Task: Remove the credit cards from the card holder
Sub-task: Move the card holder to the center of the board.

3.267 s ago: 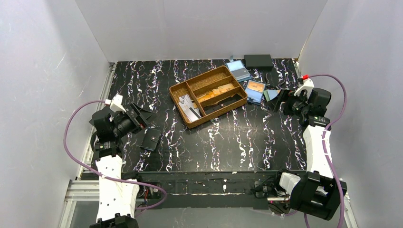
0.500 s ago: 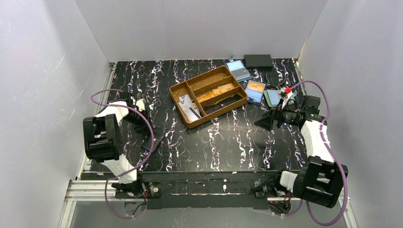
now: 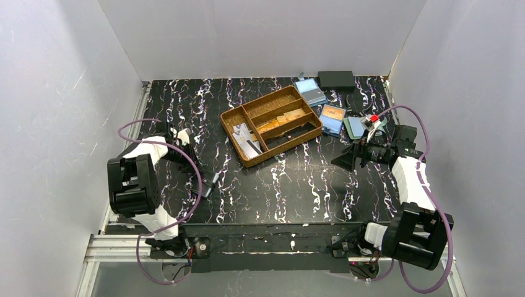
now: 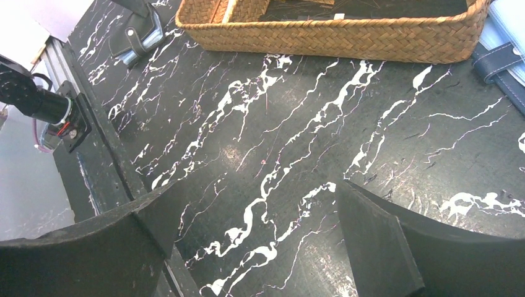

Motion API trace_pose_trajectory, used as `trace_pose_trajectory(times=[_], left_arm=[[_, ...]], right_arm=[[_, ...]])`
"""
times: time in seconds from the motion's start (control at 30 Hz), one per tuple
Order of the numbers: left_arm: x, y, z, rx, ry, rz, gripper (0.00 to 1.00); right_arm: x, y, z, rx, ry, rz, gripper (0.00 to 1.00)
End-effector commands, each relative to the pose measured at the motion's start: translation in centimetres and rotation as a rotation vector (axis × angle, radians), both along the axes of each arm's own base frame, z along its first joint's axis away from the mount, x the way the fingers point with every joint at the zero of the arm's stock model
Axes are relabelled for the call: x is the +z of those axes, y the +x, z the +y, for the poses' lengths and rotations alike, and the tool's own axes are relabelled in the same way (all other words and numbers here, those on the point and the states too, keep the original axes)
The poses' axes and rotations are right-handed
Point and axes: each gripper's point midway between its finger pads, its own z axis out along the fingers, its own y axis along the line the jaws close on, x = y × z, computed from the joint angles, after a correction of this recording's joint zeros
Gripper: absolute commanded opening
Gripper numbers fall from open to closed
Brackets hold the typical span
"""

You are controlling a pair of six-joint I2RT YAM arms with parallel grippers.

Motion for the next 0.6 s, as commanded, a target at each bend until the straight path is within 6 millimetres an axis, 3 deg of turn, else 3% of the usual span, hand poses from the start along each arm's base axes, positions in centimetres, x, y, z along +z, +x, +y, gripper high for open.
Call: trace_pose_trajectory(times=[0.0, 0.33, 0.57], left_arm=[[3.6, 0.9, -3.0, 0.058, -0.185, -0.108, 0.00], [7.0, -2.3, -6.8, 0.149, -0.262, -0.223, 0.00], [8.6, -5.6, -11.5, 0.201, -0.288, -0.276, 0.00]], right_arm=[[1.0, 0.4, -0.1, 0.016, 0.006, -0.031, 1.00], [0.7, 0.0, 0.5, 0.054, 0.001, -0.035, 1.00], [0.9, -1.5, 2.4, 0.166, -0.061, -0.110, 1.00]])
